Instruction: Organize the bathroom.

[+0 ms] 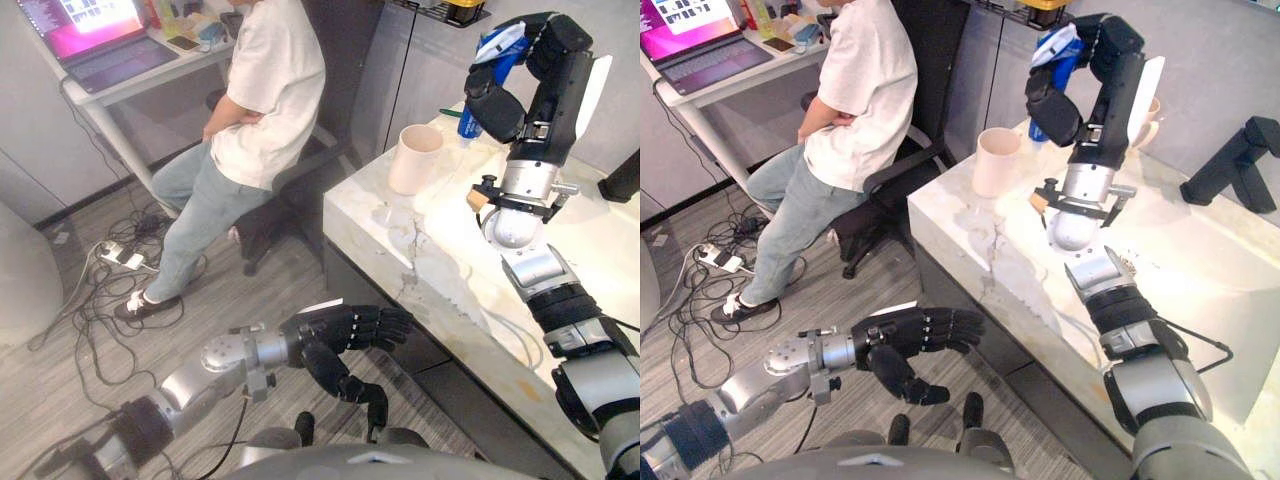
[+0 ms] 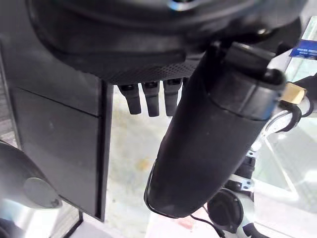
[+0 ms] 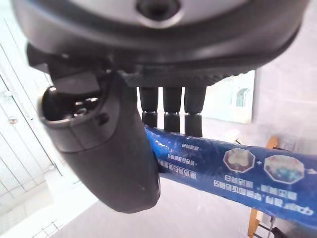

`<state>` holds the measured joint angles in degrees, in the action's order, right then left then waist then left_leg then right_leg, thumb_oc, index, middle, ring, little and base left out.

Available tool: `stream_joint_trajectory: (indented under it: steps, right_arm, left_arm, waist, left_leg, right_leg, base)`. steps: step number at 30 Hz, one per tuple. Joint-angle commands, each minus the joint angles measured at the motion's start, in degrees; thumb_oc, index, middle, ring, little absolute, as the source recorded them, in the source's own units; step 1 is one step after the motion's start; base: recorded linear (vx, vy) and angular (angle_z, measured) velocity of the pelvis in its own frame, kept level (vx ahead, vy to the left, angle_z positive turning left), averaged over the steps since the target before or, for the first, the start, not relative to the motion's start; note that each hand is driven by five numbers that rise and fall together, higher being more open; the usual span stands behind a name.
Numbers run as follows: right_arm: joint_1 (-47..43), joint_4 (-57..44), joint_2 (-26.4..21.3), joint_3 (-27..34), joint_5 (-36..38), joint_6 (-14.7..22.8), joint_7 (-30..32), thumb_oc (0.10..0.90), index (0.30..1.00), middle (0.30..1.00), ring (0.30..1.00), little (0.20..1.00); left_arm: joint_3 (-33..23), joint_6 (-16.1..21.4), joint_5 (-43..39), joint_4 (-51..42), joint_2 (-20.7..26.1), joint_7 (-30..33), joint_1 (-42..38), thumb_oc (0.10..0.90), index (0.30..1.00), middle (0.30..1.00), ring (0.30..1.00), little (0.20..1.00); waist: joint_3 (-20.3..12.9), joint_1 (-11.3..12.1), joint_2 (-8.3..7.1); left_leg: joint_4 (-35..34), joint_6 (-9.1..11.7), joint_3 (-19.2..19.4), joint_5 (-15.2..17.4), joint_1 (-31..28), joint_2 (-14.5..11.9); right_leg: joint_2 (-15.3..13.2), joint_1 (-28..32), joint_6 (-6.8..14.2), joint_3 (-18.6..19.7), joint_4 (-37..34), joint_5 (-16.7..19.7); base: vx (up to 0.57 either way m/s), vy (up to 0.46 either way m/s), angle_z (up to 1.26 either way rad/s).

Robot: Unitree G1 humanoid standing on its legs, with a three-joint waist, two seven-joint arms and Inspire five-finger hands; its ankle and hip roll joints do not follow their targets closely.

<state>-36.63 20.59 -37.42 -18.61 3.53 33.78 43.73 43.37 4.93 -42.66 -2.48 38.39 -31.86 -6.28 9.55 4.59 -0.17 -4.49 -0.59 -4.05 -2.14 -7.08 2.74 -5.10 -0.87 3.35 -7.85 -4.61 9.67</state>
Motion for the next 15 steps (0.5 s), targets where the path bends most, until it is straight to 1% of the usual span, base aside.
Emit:
stream_joint_trajectory:
  steps: [1, 5, 9, 12, 15]
  right_arm:
    - [-10.03, -0.27, -3.98, 1.31, 2.7, 5.71, -0.07, 0.4, 0.3, 0.3, 0.3, 0.3]
    - [-10.89, 0.27, -3.96, 0.44, 5.37, 5.44, -3.52, 0.4, 0.3, 0.3, 0.3, 0.3]
    - [-11.79, 2.08, -3.97, -0.94, 10.5, 5.58, -8.19, 0.4, 0.3, 0.3, 0.3, 0.3]
    - [-12.22, 3.23, -3.31, -1.42, 13.06, 4.82, -10.81, 0.4, 0.3, 0.3, 0.3, 0.3]
    - [-12.49, 5.55, -2.59, -1.96, 14.26, 4.93, -12.81, 0.4, 0.3, 0.3, 0.3, 0.3]
  left_arm:
    - [-0.52, 5.88, -3.93, -5.73, -1.28, -0.75, -0.04, 0.8, 0.9, 0.9, 0.9, 0.9]
    - [-0.51, 5.77, -3.84, -5.77, -1.21, -0.4, -0.02, 0.8, 0.9, 0.9, 0.9, 0.9]
    - [-0.86, 5.75, -4.13, -5.39, -0.81, -0.35, 0.27, 0.8, 0.9, 0.9, 0.9, 0.9]
    - [-1.33, 5.36, -4.18, -5.52, -0.61, -0.38, 0.68, 0.8, 0.9, 0.9, 0.9, 0.9]
    - [-1.81, 5.14, -4.4, -5.3, -0.44, -0.76, 1.05, 0.8, 0.9, 0.9, 0.9, 0.9]
  waist:
    - [-6.2, 1.69, -0.35]
    - [-6.25, 2.02, -0.44]
    - [-6.28, 2.28, -0.44]
    - [-6.24, 2.56, -0.44]
    - [-6.11, 2.91, -0.32]
  left_leg:
    - [-0.51, -1.45, -3.35, 3.98, 2.11, 0.08]
    - [-0.51, -0.97, -3.63, 3.76, 2.18, -0.39]
    - [-0.51, -0.43, -3.65, 3.48, 2.22, -0.99]
    - [-0.51, -0.1, -3.66, 3.17, 2.46, -1.4]
    - [-0.51, 0.21, -3.65, 2.83, 2.67, -1.76]
  right_leg:
    - [-0.02, 1.19, 3.42, -0.6, 1.41, -5.28]
    - [0.03, 1.64, 3.13, -1.07, 1.59, -5.94]
    - [0.25, 2.45, 2.73, -1.8, 1.64, -6.73]
    - [0.49, 2.94, 2.29, -2.19, 1.71, -7.31]
    - [0.72, 3.6, 1.83, -2.7, 1.64, -7.88]
  base:
    - [0.07, -0.048, 0.05]
    - [0.06, -0.054, 0.08]
    - [0.07, -0.077, 0.11]
    - [0.06, -0.071, 0.08]
    - [0.07, -0.08, 0.15]
